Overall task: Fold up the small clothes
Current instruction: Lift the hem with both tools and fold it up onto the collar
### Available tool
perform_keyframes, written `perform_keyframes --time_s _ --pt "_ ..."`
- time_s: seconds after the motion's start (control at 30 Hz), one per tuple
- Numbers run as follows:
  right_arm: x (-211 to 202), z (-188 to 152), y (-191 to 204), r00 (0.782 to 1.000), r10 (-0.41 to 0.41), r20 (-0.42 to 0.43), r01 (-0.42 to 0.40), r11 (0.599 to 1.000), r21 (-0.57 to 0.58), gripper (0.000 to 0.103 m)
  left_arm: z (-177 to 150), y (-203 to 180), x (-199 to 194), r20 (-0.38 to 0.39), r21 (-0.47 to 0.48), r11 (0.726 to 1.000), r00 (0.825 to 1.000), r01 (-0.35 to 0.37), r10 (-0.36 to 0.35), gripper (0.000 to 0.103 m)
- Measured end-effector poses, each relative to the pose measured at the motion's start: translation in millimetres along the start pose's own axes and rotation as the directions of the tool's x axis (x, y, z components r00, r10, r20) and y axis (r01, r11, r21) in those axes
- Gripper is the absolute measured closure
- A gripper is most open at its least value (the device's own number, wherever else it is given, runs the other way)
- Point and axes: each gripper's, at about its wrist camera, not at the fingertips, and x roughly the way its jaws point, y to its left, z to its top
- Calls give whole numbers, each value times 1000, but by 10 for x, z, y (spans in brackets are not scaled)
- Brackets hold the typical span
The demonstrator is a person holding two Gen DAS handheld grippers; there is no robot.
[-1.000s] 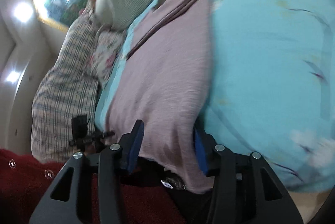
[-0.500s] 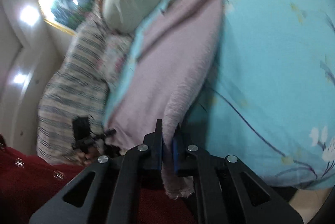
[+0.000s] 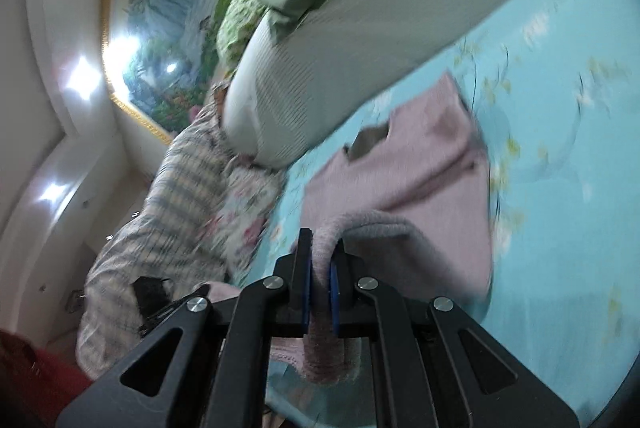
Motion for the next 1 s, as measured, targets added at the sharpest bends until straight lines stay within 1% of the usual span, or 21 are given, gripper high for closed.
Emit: perform_keyframes --time_s 0.07,0.13,0.17,0.3,0.37,0.47,0.57,0.67,0.73,0.77,0.8,0.83,0.87,0.9,0.93,0.97,1.0 --pt "205 268 -64 999 -52 10 52 999 -1 95 234 1 171 27 12 999 999 -30 30 98" --pt "446 515 -140 994 -108 14 108 994 -1 95 441 31 402 45 27 995 995 -93 92 98" --pt "539 596 -173 991 -132 17 132 991 -8 95 586 85 549 47 23 992 991 -124 123 98" --pt "1027 948 -410 978 -207 11 207 978 -6 95 995 266 1037 43 12 983 982 -185 184 98" --pt "1227 1078 -559 974 -227 10 227 974 4 95 1202 348 1315 38 17 974 973 -228 227 98" --pt "1521 1218 -797 968 -250 0 250 968 31 95 1417 482 1652 30 27 960 960 -278 277 98" --pt "1790 1297 -1039 967 -253 -33 255 966 52 95 1580 675 1973 5 20 948 948 -317 317 98" --pt "2035 1288 -1269 948 -300 -101 308 949 68 92 1646 919 2295 -40 9 933 932 -361 361 97" --pt "2063 1260 -1379 940 -315 -129 328 940 93 92 1612 1105 2496 -90 -13 920 917 -392 389 97" --pt "2012 1251 -1405 943 -306 -131 321 940 114 92 1575 1195 2593 -117 -21 913 908 -408 403 96" --pt "1953 1247 -1406 945 -302 -124 317 940 126 91 1531 1270 2667 -136 -23 903 896 -429 422 95" --pt "1843 1246 -1373 945 -310 -105 322 938 126 88 1487 1311 2688 -144 -26 897 890 -441 433 92" --pt "1711 1243 -1305 935 -346 -75 353 929 110 82 1448 1331 2669 -145 -34 898 891 -439 430 89" --pt "1586 1232 -1217 922 -384 -38 386 918 89 66 1410 1314 2600 -137 -42 899 894 -436 427 89" --pt "1457 1204 -1108 913 -407 5 406 911 66 59 1383 1280 2527 -126 -44 901 897 -432 424 86" --pt "1362 1156 -977 915 -402 35 401 916 31 59 1329 1190 2408 -105 -33 904 900 -427 422 81" --pt "1335 1096 -852 927 -374 31 375 927 -15 59 1289 1105 2326 -93 -22 906 904 -422 418 80"
